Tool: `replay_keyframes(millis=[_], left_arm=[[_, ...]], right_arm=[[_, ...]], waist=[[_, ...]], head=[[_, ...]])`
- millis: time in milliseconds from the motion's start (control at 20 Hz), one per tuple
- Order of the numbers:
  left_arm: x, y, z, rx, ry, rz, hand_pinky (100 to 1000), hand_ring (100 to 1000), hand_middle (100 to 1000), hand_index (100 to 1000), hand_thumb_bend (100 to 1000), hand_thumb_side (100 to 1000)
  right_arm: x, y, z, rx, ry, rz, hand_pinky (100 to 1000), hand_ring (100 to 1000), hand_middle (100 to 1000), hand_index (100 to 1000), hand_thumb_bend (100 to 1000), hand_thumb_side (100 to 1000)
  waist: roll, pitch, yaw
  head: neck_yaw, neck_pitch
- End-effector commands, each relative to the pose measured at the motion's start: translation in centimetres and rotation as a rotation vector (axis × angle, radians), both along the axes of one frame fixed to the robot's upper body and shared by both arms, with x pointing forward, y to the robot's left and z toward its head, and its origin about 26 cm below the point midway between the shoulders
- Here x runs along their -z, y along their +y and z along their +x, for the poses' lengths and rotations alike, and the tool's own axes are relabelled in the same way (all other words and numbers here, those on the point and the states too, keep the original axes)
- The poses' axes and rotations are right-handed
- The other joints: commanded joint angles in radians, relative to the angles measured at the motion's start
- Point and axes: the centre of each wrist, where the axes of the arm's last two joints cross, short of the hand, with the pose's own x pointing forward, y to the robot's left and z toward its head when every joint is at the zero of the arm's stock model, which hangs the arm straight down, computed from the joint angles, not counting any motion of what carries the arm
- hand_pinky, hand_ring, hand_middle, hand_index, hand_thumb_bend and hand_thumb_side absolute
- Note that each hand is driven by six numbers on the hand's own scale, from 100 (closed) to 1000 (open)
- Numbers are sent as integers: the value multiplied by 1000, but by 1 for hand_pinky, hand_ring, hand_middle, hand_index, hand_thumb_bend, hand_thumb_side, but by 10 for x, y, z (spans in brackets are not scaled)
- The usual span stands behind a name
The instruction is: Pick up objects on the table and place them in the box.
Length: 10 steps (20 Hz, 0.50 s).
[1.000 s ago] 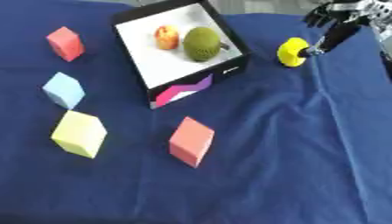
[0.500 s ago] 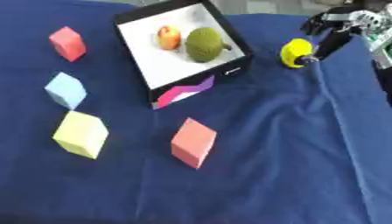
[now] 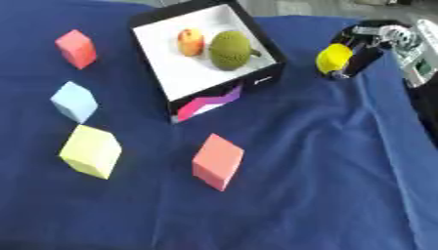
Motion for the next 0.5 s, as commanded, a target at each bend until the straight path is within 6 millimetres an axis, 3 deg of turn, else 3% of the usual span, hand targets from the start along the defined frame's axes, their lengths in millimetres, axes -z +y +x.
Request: replay_keyframes(millis=[50, 500], left_arm=[[-11, -2, -1, 14, -35, 14, 721, 728, 590, 669, 100, 729], [-9, 0, -1, 15, -26, 19, 722, 730, 590, 669, 100, 730]], right_arm=[[-11, -5, -1, 34, -55, -6, 822, 852, 787, 863, 422, 100], [-25, 5, 0, 27, -160, 28, 720, 643, 593, 697, 208, 100]], waist=[[6, -2, 1], [3, -6, 0]], head=[[-3, -11], [1, -7]])
